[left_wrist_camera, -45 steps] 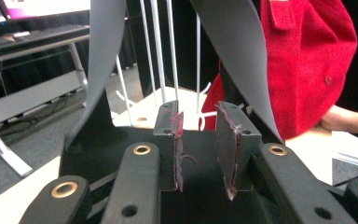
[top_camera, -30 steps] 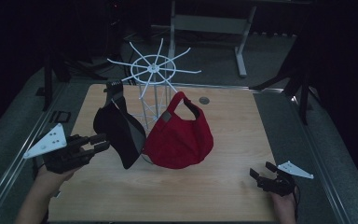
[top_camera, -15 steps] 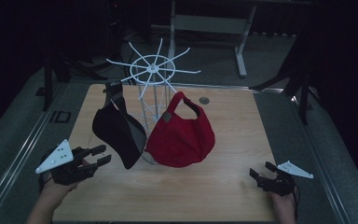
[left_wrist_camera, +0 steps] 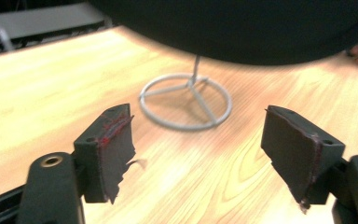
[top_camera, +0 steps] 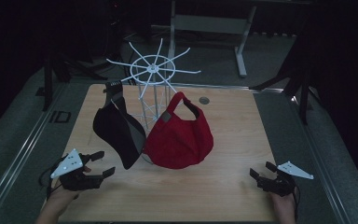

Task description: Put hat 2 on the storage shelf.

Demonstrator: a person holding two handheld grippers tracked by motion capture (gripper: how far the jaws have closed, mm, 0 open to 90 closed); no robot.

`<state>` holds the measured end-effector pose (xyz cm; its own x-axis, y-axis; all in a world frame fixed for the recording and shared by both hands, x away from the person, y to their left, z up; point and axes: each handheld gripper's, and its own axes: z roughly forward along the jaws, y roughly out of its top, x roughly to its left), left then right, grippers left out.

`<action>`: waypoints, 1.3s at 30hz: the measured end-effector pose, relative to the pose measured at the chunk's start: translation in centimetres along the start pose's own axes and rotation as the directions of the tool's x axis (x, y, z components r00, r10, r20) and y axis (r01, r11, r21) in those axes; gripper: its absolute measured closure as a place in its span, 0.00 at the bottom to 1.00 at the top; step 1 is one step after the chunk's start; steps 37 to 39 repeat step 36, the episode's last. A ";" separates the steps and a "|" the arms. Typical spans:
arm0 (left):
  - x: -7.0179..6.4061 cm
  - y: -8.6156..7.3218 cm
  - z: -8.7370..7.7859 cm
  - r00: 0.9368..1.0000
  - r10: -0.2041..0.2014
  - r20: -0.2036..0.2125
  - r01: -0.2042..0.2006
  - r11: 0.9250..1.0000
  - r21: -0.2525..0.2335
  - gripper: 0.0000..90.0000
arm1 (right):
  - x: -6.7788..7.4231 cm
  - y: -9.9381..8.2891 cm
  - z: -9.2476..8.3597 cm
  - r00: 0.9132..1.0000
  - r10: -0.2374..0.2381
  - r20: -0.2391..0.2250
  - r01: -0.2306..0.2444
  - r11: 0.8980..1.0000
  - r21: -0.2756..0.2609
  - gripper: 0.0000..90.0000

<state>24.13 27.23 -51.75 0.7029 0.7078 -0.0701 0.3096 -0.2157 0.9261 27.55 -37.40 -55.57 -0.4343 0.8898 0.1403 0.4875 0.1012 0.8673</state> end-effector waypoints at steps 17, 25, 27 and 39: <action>0.4 -2.9 1.8 0.994 -0.042 -0.100 0.051 0.995 0.087 0.15 | 0.0 -0.1 -0.2 1.000 0.012 0.024 -0.012 1.000 -0.027 0.16; 0.2 -3.6 1.7 0.987 -0.038 -0.159 0.057 0.991 0.117 0.13 | 0.0 -0.1 -0.3 0.998 0.014 0.054 -0.012 0.999 -0.035 0.16; 0.1 -3.8 1.7 0.982 -0.037 -0.186 0.060 0.991 0.116 0.10 | 0.0 -0.1 -0.3 0.997 0.017 0.071 -0.014 0.999 -0.038 0.16; 0.0 -4.4 1.7 0.967 -0.058 -0.247 0.089 0.989 0.116 0.04 | -0.1 -0.1 -0.2 0.997 0.018 0.069 -0.016 0.999 -0.027 0.16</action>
